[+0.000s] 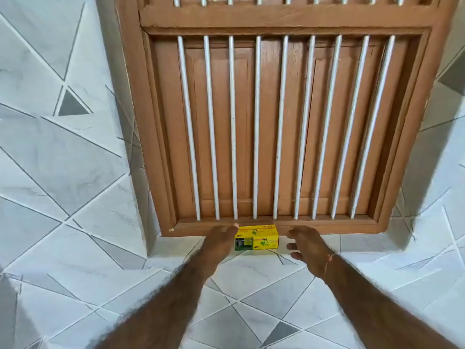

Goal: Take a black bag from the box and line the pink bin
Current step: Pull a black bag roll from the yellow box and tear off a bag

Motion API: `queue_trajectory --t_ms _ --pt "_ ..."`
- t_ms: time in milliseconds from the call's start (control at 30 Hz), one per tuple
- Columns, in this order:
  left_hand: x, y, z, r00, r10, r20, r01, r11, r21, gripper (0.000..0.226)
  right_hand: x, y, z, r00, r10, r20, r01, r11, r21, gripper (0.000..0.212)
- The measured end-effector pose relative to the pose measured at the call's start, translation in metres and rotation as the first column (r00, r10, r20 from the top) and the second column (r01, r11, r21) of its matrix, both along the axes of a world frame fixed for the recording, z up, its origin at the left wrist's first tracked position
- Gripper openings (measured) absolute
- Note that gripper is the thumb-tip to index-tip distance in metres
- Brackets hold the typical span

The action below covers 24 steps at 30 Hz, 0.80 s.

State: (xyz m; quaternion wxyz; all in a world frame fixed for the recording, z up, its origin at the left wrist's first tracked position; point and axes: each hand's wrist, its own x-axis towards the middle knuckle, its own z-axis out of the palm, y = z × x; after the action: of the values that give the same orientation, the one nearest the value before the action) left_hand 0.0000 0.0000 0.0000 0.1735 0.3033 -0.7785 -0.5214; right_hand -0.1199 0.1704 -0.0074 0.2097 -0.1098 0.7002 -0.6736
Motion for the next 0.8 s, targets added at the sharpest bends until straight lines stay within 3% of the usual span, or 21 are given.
queue_trajectory --t_ms 133,267,367,467,533,600,667,800 --pt "-0.035 -0.014 -0.022 0.986 -0.037 0.162 0.062 0.986 -0.155 0.049 -0.024 -0.026 -0.014 0.999 0.01 0.032 -0.014 0.989 0.145 0.02" --pt "-0.07 -0.02 -0.044 0.989 0.03 0.147 -0.012 0.992 -0.128 0.068 -0.045 -0.041 -0.022 0.995 0.039 0.087 -0.053 0.984 0.169 0.019" --pt "-0.073 -0.011 -0.034 0.991 0.132 -0.021 -0.133 0.989 -0.068 0.033 -0.051 -0.046 -0.022 0.995 0.037 0.094 -0.048 0.992 0.118 0.021" --pt "-0.073 -0.006 -0.028 0.929 0.281 -0.242 -0.264 0.959 0.1 0.004 -0.051 -0.045 -0.018 1.0 0.016 -0.008 -0.016 1.0 0.005 0.013" --pt "-0.073 -0.004 -0.023 0.85 0.373 -0.373 -0.306 0.925 0.226 0.02 -0.047 -0.045 -0.014 0.998 0.016 -0.052 -0.02 0.998 -0.059 0.014" --pt "-0.072 -0.002 -0.015 0.805 0.395 -0.443 -0.293 0.913 0.283 0.027 -0.047 -0.049 -0.01 0.999 0.039 0.004 -0.037 0.979 -0.201 0.005" --pt "-0.072 -0.004 -0.011 0.788 0.398 -0.469 -0.266 0.908 0.324 0.03 -0.048 -0.051 -0.004 0.991 0.106 0.08 -0.073 0.937 -0.342 0.009" --pt "-0.069 -0.013 -0.004 0.808 0.365 -0.462 -0.14 0.882 0.451 0.028 -0.05 -0.047 0.011 0.987 0.157 0.025 -0.136 0.914 -0.382 0.017"
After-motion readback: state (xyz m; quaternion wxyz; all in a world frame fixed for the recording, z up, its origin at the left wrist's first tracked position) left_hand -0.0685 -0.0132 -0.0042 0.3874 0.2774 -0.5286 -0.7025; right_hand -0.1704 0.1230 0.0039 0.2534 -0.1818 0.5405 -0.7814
